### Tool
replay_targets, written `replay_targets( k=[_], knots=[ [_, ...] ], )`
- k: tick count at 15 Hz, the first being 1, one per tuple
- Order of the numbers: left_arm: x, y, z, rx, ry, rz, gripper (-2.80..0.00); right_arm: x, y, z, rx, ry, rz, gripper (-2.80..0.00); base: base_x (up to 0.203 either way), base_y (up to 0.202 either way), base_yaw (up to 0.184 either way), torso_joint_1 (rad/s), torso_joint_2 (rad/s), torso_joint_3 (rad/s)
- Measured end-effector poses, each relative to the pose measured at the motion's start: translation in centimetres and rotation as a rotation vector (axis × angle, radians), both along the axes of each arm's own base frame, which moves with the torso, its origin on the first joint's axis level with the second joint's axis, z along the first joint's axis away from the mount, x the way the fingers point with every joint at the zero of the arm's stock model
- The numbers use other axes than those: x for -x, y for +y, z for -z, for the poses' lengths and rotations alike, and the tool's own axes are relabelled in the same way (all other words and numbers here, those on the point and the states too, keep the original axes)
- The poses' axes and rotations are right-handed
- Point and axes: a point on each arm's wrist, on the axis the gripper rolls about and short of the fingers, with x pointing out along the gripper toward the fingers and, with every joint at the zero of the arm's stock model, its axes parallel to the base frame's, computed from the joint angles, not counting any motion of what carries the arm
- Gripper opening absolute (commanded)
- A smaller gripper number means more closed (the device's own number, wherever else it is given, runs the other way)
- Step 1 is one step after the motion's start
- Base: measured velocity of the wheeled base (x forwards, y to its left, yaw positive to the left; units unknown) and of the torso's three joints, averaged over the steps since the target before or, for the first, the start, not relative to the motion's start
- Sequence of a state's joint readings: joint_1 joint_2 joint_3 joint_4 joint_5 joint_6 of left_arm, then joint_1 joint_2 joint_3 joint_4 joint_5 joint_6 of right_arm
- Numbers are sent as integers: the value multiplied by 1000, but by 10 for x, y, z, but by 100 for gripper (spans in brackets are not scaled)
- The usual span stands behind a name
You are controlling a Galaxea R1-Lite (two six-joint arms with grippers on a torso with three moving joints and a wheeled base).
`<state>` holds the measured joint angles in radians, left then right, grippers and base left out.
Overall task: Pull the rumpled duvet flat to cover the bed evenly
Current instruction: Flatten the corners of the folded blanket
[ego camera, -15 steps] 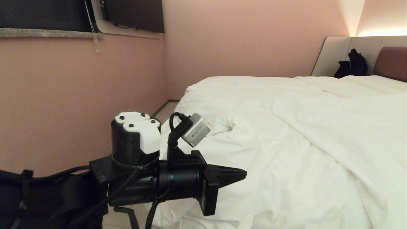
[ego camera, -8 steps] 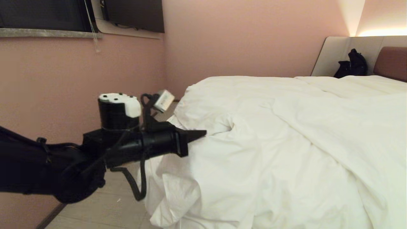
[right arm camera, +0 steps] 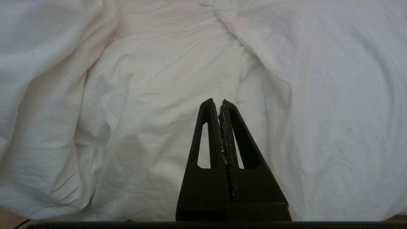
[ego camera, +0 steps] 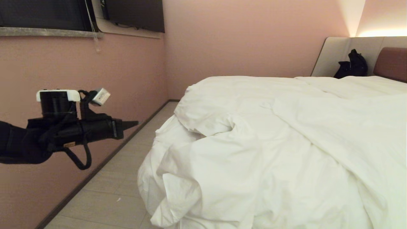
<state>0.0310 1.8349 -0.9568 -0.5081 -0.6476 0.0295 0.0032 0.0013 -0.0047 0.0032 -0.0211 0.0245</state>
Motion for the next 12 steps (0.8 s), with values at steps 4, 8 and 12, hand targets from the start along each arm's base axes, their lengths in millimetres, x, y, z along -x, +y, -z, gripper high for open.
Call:
replay_targets(
  k=[4,8,12],
  knots=[
    [-3,20,27,-188,-70,69,-280,0,0,0,0,0,0,-280,0,0,0,0,0,0],
    [5,24,50,-258,-140,254,-280,0,0,0,0,0,0,-280,0,0,0,0,0,0],
    [6,14,73,-306,-136,333,-280,0,0,0,0,0,0,-280,0,0,0,0,0,0]
  ],
)
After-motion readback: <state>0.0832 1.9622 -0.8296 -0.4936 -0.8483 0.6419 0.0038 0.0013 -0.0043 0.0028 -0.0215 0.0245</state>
